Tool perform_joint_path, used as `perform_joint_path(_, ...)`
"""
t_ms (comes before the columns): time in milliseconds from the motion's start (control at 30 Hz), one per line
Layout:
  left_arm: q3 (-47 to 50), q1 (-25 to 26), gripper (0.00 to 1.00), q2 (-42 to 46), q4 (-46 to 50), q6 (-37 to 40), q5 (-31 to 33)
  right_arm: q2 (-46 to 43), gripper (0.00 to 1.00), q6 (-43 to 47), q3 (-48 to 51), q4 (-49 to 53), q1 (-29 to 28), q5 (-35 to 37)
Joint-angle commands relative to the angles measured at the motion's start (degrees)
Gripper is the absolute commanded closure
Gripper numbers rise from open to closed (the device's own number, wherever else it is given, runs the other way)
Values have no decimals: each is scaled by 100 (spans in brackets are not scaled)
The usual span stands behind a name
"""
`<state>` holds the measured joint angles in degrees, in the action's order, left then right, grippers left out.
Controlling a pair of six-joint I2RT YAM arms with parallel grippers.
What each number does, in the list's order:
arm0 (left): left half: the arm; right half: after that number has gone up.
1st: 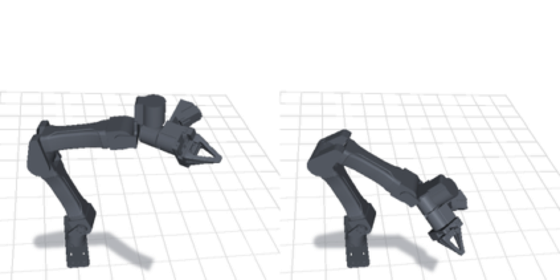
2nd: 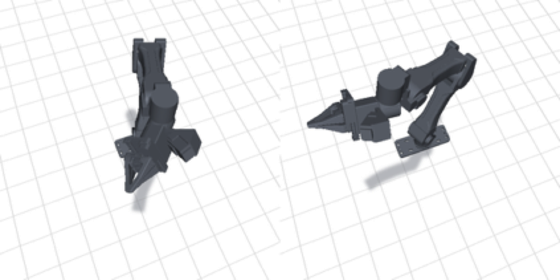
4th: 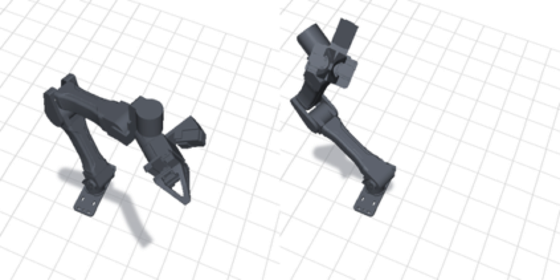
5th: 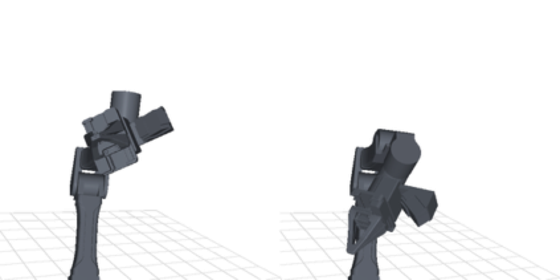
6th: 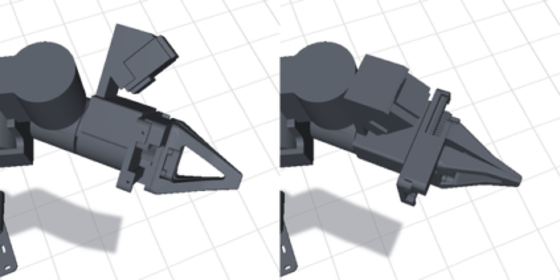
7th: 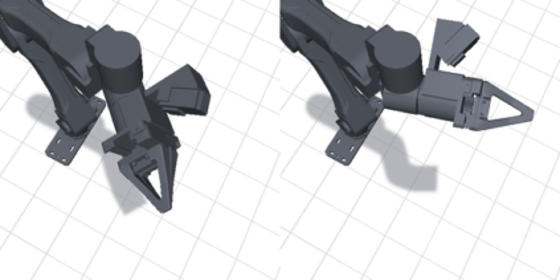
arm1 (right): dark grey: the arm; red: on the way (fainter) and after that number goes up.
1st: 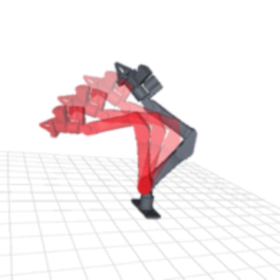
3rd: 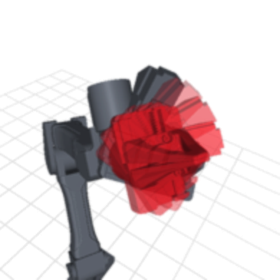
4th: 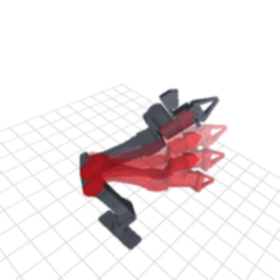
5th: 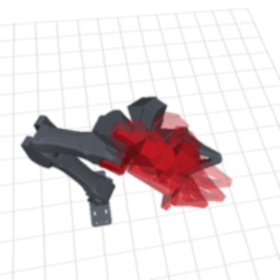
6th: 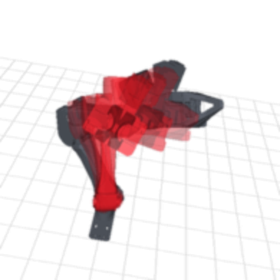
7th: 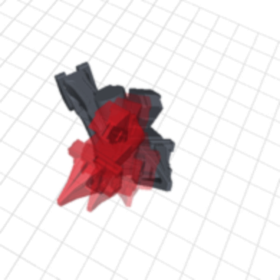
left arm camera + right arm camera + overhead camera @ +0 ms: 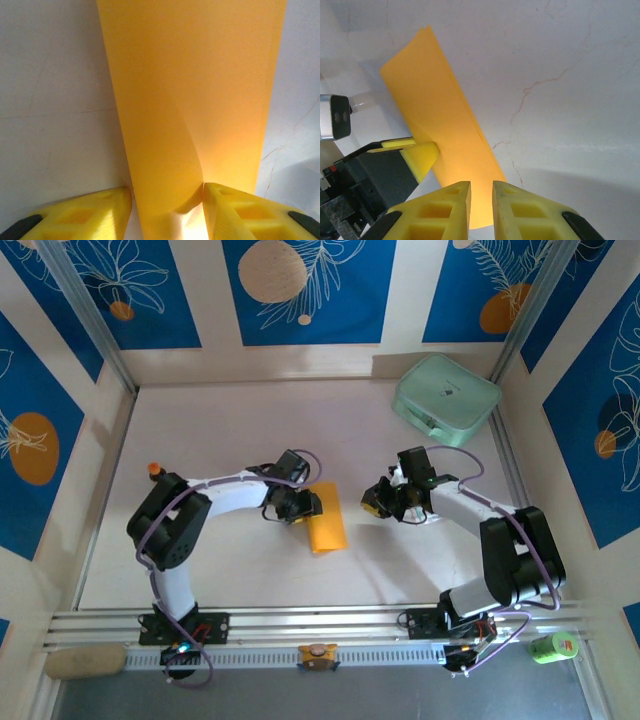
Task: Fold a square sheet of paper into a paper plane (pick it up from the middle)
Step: Hold the square sheet of paper at the center of the table.
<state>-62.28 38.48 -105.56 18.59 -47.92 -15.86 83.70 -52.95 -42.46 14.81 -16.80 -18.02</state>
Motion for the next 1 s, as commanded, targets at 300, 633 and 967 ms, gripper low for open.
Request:
perform_joint_path(300,-424,6,50,-629,633,450,478,72,81,120,18,171,27,-136)
perform_joint_path(633,-453,4,49,-772,576,363,435,76,80,180,15,174,27,-193)
perform_joint_path(967,-385,17,49,-800,450,246,377,110,80,189,43,154,26,-224)
